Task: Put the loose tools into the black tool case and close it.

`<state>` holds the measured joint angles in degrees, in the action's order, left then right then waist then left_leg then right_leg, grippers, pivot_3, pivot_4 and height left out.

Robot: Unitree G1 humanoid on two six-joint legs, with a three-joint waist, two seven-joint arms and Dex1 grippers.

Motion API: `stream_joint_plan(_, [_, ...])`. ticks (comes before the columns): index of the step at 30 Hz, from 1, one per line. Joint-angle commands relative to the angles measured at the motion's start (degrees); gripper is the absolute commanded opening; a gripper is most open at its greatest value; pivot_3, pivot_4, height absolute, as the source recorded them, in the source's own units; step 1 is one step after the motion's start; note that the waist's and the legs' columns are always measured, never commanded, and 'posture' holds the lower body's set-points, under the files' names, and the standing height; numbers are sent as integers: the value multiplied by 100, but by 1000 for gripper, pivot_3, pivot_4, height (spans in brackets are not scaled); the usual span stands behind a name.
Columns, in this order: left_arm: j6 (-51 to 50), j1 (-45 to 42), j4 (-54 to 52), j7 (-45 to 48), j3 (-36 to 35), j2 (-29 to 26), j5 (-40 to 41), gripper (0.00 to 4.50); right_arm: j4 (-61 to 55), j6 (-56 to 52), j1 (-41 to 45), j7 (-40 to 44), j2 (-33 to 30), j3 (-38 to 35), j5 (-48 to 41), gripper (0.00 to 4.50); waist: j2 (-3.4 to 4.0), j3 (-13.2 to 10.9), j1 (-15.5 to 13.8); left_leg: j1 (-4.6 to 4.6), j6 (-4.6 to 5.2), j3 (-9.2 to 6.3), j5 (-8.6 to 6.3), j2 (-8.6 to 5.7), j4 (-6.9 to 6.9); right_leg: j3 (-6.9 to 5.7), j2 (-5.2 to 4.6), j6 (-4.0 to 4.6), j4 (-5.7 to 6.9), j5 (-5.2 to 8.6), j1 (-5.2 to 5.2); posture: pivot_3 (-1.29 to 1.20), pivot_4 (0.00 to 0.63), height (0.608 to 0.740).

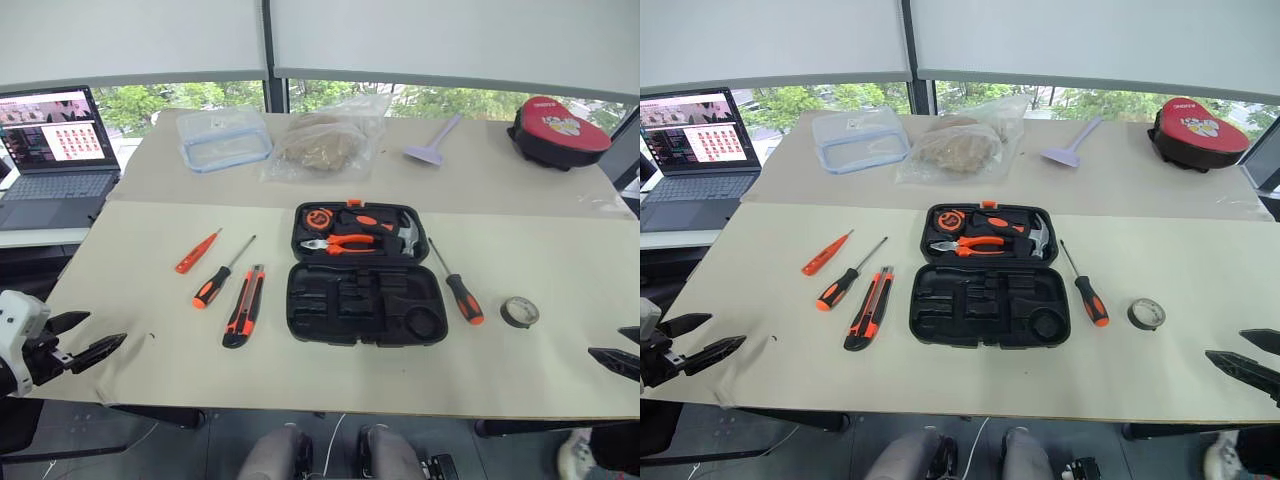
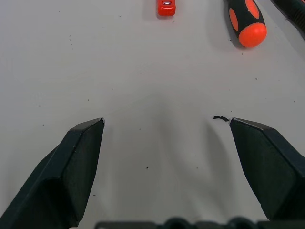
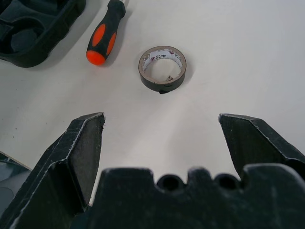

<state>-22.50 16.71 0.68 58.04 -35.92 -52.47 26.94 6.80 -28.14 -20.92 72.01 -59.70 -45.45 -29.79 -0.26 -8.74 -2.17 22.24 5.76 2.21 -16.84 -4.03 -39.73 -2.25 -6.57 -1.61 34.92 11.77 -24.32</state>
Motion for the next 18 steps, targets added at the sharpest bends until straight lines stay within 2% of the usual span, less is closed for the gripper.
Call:
stream_joint_plan(1, [6,34,-218,-127,-192,-32,-64,4500,-46,100,96,-64,24,-41,23,4460,0,0,0,0,0,0,0,0,0,0,0,0,0,0,0,0,150,728])
stream_joint_plan(5, [-375,-191,-724,-526,-67,-10,46,4500,-276,205,375,-262,57,72,46,4460,0,0,-2,-1,0,0,0,0,0,0,0,0,-1,0,2,0,150,728])
stream_joint_plan(10, [-1648,-994,-1687,-1159,454,-43,560,4500,-1153,-187,1062,-569,73,455,-307,4460,3,-1,-10,0,-23,0,13,-1,-4,-1,0,-4,5,-3,2,0,150,728])
stream_joint_plan(14, [-2405,-1561,-1964,-1566,933,-78,616,4500,-2011,-569,1461,-743,87,865,-684,4460,5,1,7,6,-32,0,16,-1,-1,-3,6,-6,10,-4,0,0,150,728])
stream_joint_plan(18, [-3060,-2198,-2003,-1707,1658,-194,585,4500,-2894,-849,2167,-958,138,1650,-1143,4460,4,-1,14,12,-39,-1,19,-1,-2,-4,11,-6,13,-4,-5,0,150,728])
